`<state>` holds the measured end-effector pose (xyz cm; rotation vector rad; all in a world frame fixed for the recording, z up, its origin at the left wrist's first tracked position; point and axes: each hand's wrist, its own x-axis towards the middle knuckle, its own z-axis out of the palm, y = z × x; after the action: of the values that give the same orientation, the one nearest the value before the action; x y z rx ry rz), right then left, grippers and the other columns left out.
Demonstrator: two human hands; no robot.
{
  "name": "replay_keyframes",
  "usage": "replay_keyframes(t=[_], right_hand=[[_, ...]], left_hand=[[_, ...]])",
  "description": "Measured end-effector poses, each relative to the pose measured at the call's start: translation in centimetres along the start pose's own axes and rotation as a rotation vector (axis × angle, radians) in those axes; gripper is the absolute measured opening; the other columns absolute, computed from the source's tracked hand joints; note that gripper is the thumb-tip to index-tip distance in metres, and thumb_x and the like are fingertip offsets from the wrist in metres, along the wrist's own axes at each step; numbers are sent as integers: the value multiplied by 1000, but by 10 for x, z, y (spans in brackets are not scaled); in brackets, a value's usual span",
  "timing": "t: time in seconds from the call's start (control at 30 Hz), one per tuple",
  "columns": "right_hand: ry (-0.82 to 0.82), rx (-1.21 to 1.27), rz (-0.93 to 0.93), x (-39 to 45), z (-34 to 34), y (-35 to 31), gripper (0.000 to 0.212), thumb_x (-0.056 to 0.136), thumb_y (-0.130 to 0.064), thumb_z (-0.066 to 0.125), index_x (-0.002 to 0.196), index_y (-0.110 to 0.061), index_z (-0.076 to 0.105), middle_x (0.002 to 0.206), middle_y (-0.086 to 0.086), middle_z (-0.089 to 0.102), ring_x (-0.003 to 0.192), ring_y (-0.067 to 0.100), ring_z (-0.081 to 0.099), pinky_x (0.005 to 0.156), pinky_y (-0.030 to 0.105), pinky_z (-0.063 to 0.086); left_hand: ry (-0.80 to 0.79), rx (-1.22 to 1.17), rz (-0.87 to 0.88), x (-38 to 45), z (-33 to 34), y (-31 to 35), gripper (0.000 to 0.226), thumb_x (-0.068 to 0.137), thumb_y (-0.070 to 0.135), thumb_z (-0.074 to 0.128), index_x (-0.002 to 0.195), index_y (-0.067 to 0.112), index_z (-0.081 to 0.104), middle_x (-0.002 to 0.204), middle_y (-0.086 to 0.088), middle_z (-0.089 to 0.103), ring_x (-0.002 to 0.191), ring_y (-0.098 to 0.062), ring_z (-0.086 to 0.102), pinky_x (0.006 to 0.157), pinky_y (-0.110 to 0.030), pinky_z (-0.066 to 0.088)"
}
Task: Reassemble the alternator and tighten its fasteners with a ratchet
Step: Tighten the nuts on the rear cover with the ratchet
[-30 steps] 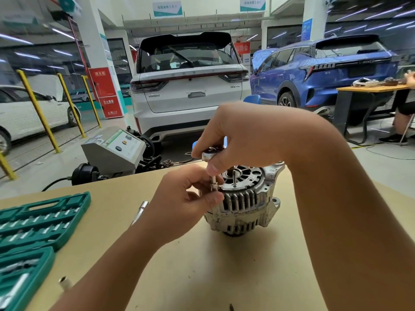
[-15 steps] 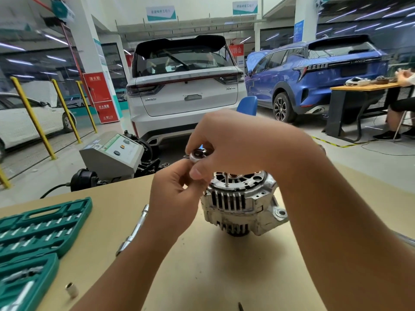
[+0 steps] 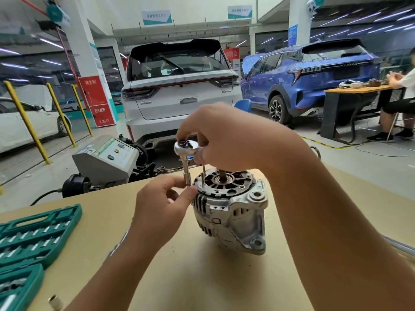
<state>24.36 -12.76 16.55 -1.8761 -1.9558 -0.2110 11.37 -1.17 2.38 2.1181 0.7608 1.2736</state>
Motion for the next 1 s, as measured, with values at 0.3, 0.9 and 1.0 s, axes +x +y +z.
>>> replay_keyframes(t=[0.3,0.9,1.0], right_hand=[[50,90,17,-2,-8,9,46,90,-10,69,127,-39,66,80,-24,38,71,0,47,56,19,36],[-58,94,45,-9,-16,17,44,87,-23,78,125,-41,65,82,-22,45,68,4,50,56,24,36],[-67,91,45,-8,-16,17,44,87,-23,78,125,-42,65,83,-21,48,65,3,51,54,22,36]], left_hand=[[-68,-70,-43,-4,3,-6,42,93,0,69,91,42,73,77,19,72,67,-5,64,57,-17,50],[-24,-99,159,-12,2,-4,8,79,30,78,81,28,70,80,8,67,65,-16,62,53,-25,50],[-65,-136,154,-12,3,-6,8,81,30,78,80,28,70,82,5,67,64,-14,61,54,-22,47]])
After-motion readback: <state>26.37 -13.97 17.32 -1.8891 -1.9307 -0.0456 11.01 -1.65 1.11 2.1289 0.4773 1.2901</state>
